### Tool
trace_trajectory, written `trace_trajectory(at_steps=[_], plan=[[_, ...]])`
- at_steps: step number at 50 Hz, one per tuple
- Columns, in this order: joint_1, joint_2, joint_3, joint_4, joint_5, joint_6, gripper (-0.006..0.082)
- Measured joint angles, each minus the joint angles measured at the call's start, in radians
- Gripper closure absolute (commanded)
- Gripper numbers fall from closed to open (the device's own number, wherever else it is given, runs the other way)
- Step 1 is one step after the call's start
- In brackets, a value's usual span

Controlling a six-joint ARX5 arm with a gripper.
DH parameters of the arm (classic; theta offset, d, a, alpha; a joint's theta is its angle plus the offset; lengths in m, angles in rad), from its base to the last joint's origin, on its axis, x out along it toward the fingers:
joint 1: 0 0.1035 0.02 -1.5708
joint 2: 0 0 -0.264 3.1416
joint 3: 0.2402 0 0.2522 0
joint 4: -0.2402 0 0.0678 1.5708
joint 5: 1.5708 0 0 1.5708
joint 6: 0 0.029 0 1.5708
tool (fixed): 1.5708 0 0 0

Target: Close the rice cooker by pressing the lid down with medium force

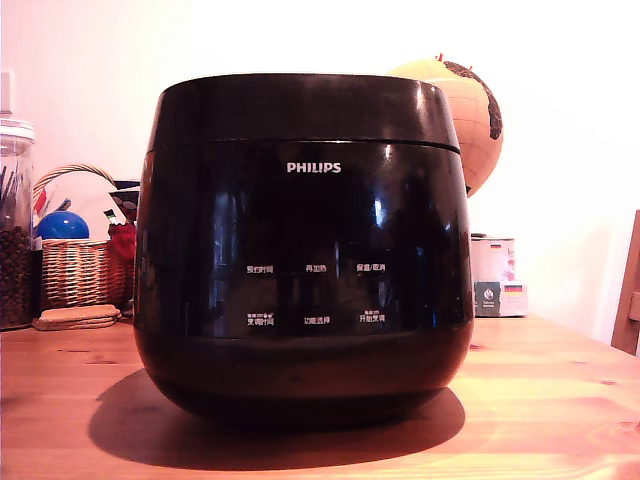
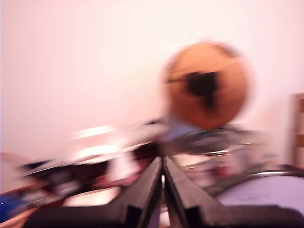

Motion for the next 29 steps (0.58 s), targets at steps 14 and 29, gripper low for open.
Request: trace_trajectory(at_steps=[14,29], plan=[[0.212,-0.14,0.0,-0.085,-0.002,0.001,0.0788],[0.292,-0.19,0.0,-0.114,-0.002,0.001,0.0788]])
